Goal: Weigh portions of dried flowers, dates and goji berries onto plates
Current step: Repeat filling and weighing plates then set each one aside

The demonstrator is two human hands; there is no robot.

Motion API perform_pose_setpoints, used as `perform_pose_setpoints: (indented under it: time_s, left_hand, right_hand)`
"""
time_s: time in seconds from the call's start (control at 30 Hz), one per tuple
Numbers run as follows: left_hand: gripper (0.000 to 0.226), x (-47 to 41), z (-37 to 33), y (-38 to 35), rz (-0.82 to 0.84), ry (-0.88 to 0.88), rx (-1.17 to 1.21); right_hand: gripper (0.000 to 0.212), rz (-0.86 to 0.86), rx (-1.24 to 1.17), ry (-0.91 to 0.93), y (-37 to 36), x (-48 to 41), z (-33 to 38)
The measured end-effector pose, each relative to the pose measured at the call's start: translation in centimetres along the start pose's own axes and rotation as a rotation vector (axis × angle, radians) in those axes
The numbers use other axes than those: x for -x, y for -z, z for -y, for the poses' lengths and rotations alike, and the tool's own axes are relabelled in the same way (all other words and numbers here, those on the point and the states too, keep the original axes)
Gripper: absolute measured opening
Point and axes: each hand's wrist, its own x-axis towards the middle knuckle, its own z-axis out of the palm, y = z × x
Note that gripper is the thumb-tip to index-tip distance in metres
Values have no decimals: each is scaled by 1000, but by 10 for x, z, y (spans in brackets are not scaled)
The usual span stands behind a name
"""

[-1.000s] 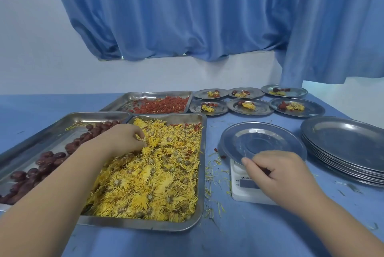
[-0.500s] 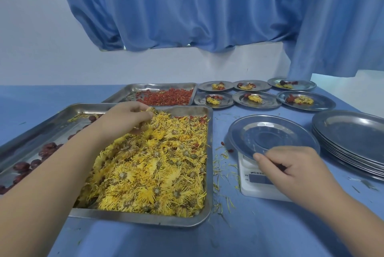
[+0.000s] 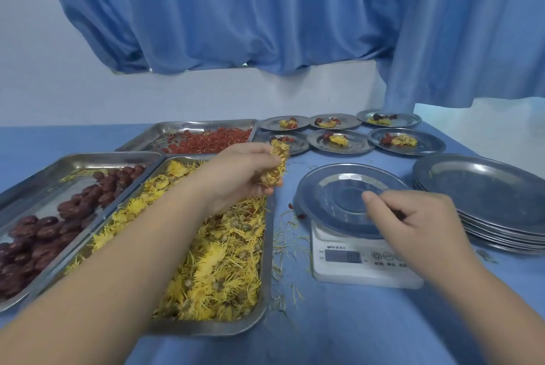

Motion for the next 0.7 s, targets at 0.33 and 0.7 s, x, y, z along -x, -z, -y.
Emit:
perform_pose_setpoints:
  time_s: [0.33,0.7]
  left_hand:
    - [19,-46,-2,-93,3,-42,-373]
    - [20,-12,0,-50,-7,-191,-487]
  right_hand:
    - [51,24,-21,-3,1,0,-11]
    - [52,121,-33,84,-11,6,4]
